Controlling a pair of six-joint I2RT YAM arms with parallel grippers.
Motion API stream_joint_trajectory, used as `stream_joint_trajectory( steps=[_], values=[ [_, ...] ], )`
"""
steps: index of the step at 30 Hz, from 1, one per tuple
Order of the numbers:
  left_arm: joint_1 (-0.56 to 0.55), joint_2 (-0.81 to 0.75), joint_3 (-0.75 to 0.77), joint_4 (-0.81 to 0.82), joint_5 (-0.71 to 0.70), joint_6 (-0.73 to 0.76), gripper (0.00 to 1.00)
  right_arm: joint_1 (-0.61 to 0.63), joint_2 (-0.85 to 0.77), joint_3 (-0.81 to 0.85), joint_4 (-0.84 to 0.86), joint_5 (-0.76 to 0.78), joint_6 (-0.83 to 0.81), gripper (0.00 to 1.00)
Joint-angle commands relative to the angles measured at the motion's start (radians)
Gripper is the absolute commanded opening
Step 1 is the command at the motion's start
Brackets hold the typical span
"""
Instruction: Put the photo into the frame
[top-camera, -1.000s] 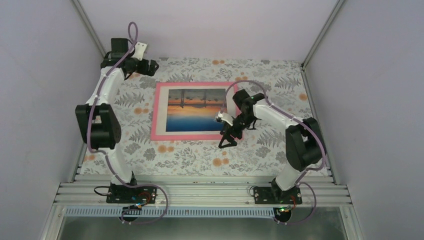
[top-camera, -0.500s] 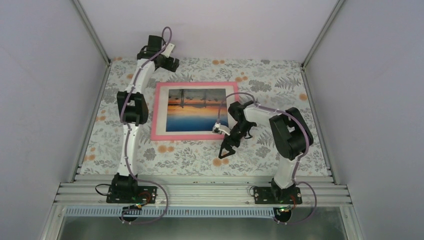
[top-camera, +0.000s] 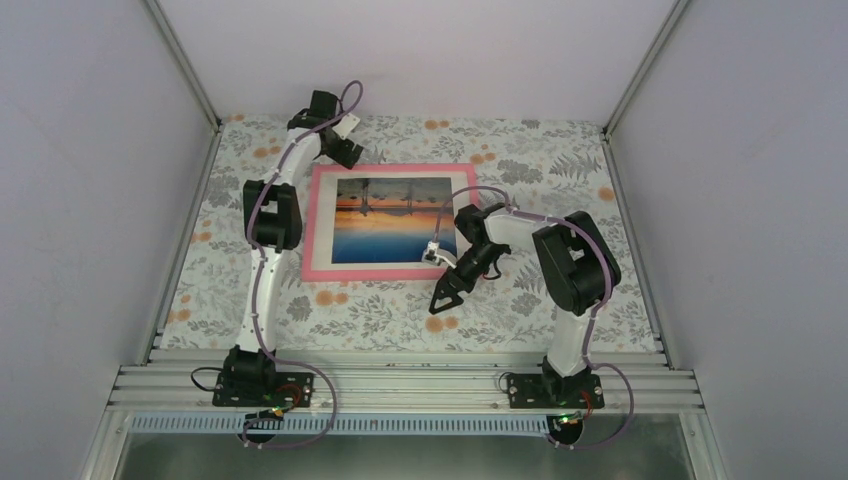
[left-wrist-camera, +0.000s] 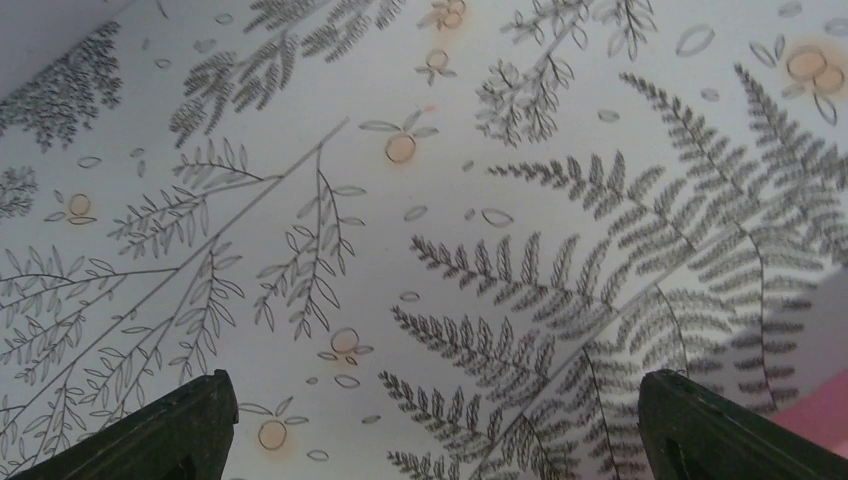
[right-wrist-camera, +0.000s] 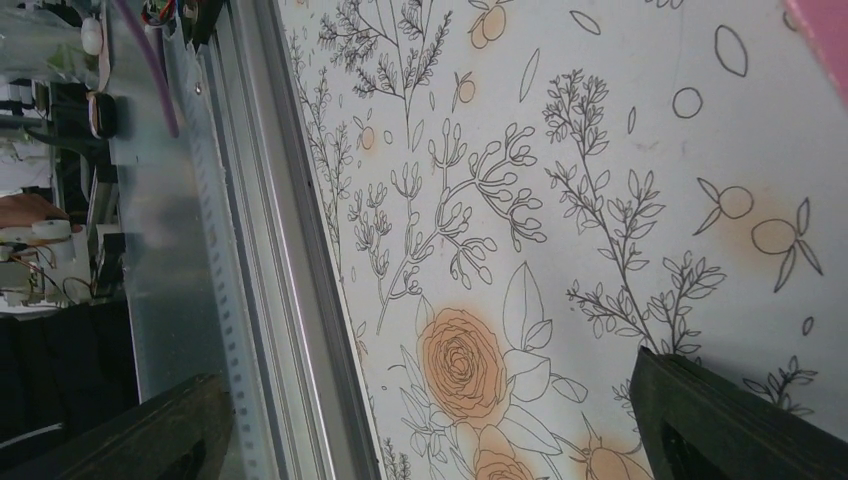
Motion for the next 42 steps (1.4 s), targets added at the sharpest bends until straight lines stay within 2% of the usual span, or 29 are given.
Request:
stream_joint_trajectory(
  steps=[1, 9, 15, 18, 24, 31, 37, 42],
  values=[
    [0.0, 0.02, -0.002, -0.08, 0.022, 0.103, 1.0, -0.007, 0.048, -0.035, 0.113, 0.171, 0.083, 1.0],
    [0.009, -0.016, -0.063, -0.201, 0.062, 0.196, 1.0, -0.092, 0.021, -0.025, 0.124, 0.251, 0.153, 1.0],
    [0.04, -0.079, -0.159, -0.276, 0.144, 0.207, 1.0, -0.208, 0.04, 0.018, 0.13, 0.228, 0.242, 1.0],
    [0.062, -0.159, -0.297, -0.251, 0.194, 0.217, 1.0, -0.253, 0.043, 0.059, 0.142, 0.212, 0.284, 1.0],
    [0.073, -0.407, -0.71, -0.116, 0.233, 0.302, 1.0, -0.333, 0.097, 0.182, 0.151, 0.196, 0.328, 1.0],
    [0.054, -0.651, -1.108, -0.004, 0.247, 0.364, 1.0, -0.349, 0.164, 0.3, 0.197, 0.202, 0.364, 1.0],
    [-0.016, -0.892, -1.4, 0.097, 0.24, 0.387, 1.0, -0.34, 0.287, 0.47, 0.177, 0.163, 0.375, 1.0],
    [-0.117, -1.042, -1.557, 0.147, 0.265, 0.391, 1.0, -0.284, 0.361, 0.562, 0.184, 0.116, 0.4, 1.0]
  ],
)
